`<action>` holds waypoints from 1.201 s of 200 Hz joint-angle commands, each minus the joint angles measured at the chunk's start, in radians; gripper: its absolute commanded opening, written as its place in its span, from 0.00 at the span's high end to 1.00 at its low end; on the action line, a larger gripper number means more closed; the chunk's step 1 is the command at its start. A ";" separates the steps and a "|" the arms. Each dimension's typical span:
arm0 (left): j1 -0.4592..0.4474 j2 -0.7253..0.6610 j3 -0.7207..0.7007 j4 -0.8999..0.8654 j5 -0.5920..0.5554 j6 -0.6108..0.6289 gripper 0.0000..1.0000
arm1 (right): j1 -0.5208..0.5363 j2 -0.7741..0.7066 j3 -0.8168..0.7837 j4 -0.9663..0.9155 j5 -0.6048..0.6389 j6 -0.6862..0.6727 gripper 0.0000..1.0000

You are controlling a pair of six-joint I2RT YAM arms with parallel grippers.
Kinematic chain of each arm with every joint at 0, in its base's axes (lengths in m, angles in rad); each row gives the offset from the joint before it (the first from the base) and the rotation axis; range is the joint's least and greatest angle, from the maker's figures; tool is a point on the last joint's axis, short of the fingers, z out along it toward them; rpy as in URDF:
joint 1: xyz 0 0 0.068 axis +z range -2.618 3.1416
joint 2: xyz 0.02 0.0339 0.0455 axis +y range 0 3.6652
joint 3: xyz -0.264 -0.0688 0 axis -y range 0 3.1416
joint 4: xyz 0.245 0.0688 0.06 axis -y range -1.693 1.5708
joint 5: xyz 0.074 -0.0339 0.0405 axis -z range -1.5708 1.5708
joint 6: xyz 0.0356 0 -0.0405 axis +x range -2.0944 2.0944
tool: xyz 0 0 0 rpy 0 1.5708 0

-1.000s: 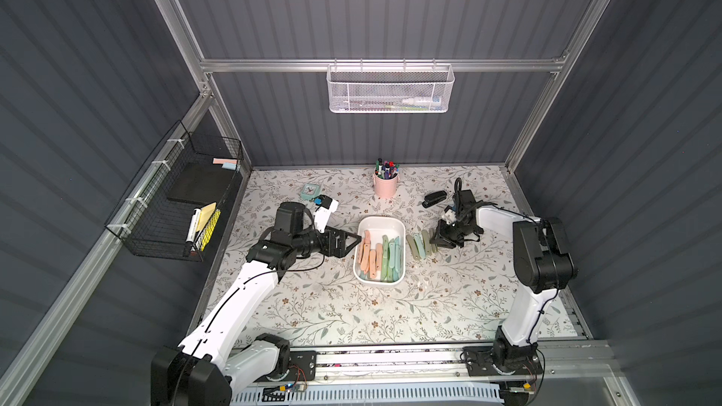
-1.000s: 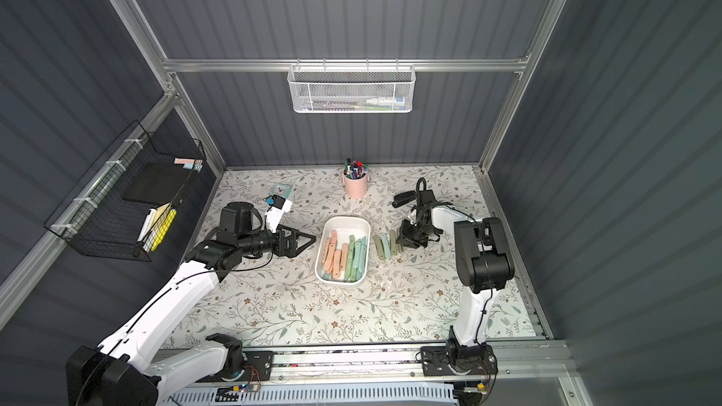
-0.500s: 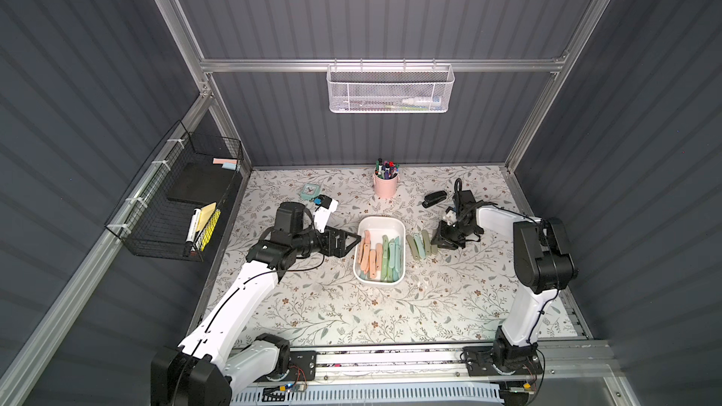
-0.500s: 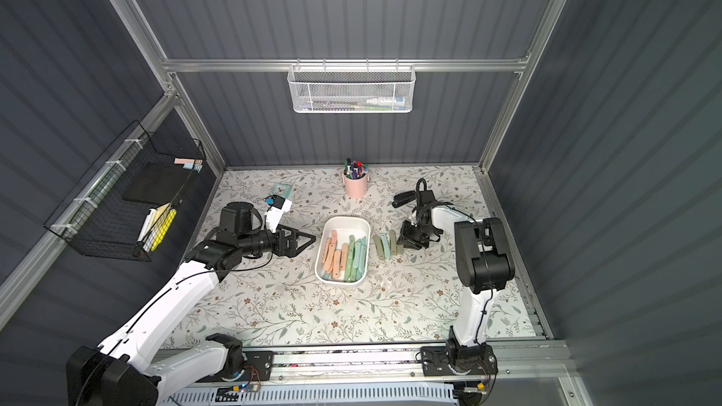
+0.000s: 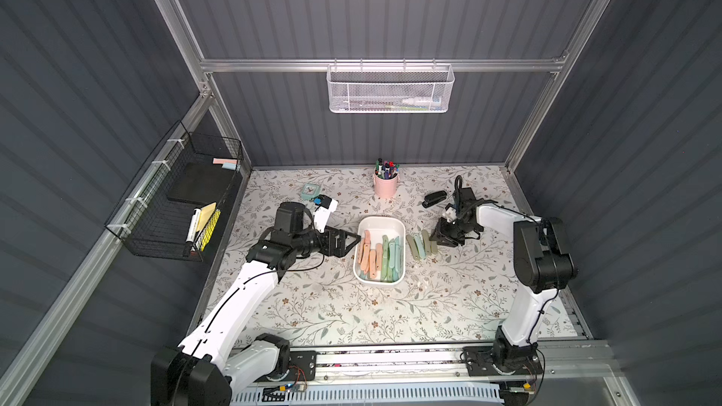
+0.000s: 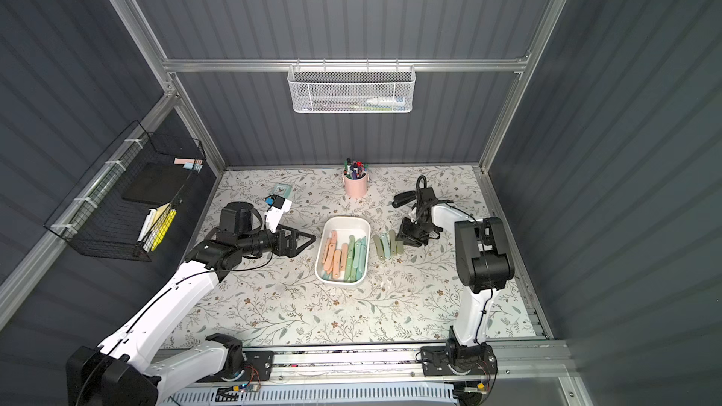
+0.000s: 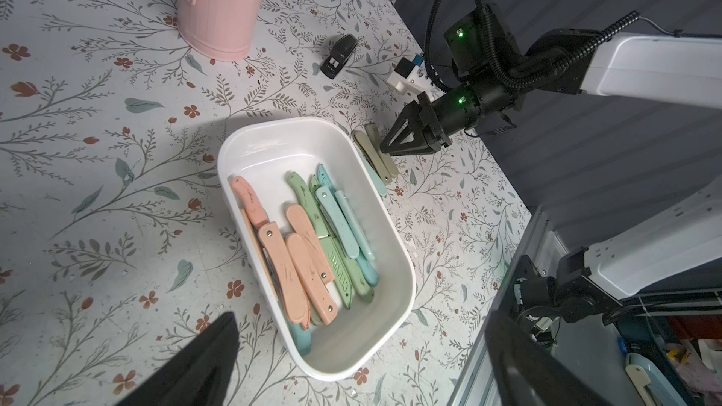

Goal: Take the fruit knife out of the storage box
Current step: Place the fruit knife at the center of the board.

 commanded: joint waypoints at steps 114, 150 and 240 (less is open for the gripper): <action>0.004 -0.016 0.008 -0.023 -0.026 0.013 0.01 | 0.023 -0.034 0.010 -0.043 -0.024 0.039 0.61; 0.004 -0.020 0.008 -0.025 -0.031 0.014 0.01 | 0.061 -0.111 -0.001 -0.049 0.081 0.049 0.56; 0.004 -0.050 0.005 -0.040 -0.106 0.015 0.01 | 0.293 -0.295 0.095 -0.116 0.380 0.018 0.32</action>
